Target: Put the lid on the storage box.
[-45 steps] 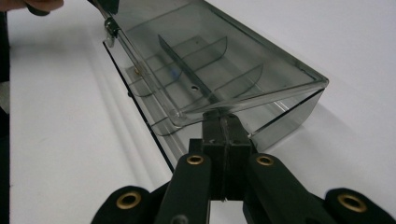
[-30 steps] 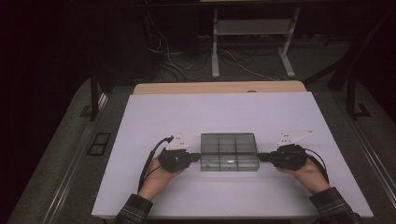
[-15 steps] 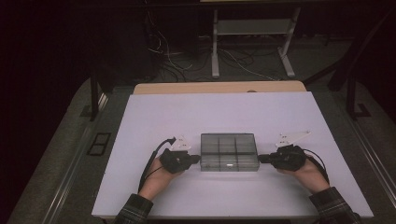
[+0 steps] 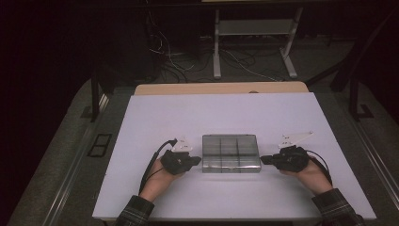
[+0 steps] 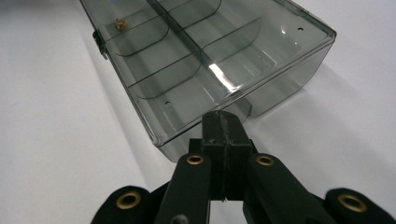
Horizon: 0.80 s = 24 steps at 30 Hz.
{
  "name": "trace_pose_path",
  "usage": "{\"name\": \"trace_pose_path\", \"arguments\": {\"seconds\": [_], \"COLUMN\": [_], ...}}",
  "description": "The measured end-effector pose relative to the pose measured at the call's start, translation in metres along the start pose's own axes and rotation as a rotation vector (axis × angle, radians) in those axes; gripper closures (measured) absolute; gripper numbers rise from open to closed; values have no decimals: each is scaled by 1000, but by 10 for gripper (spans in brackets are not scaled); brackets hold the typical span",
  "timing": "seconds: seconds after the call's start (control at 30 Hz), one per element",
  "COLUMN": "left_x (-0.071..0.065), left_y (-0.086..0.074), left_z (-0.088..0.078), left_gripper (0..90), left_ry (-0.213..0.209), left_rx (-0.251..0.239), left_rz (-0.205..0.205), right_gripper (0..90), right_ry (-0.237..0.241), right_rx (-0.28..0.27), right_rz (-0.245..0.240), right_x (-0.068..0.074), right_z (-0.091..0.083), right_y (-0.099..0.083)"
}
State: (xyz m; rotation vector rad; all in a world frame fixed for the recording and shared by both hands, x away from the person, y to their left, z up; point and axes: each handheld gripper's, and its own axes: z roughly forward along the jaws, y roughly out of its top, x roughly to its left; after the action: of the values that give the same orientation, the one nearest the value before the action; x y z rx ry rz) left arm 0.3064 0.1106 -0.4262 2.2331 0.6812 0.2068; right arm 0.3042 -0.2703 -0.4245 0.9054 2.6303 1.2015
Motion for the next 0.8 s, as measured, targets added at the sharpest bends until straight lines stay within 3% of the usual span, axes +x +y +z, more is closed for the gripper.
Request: {"name": "trace_pose_path", "arguments": {"seconds": [0.13, 0.37, 0.53, 0.7, 0.8], "left_x": [2, 3, 2, 1, 0], "left_y": [-1, -4, -8, -14, -19], "left_z": [-2, -6, -13, -19, -22], "left_gripper": [779, 509, 398, 316, 246], "left_ry": [9, 16, 35, 44, 53], "left_rx": [-23, -70, -104, -142, -157], "left_rz": [-18, -34, -40, -43, -52], "right_gripper": [776, 490, 380, 341, 304], "right_ry": [-13, -59, -78, -74, -97], "right_rx": [-21, -44, -60, -75, -72], "right_rz": [26, 52, 65, 68, 70], "right_x": [-2, -5, -6, -4, -1], "right_z": [-2, -2, -2, -4, -4], "right_y": [-1, -3, -10, -15, -18]}}
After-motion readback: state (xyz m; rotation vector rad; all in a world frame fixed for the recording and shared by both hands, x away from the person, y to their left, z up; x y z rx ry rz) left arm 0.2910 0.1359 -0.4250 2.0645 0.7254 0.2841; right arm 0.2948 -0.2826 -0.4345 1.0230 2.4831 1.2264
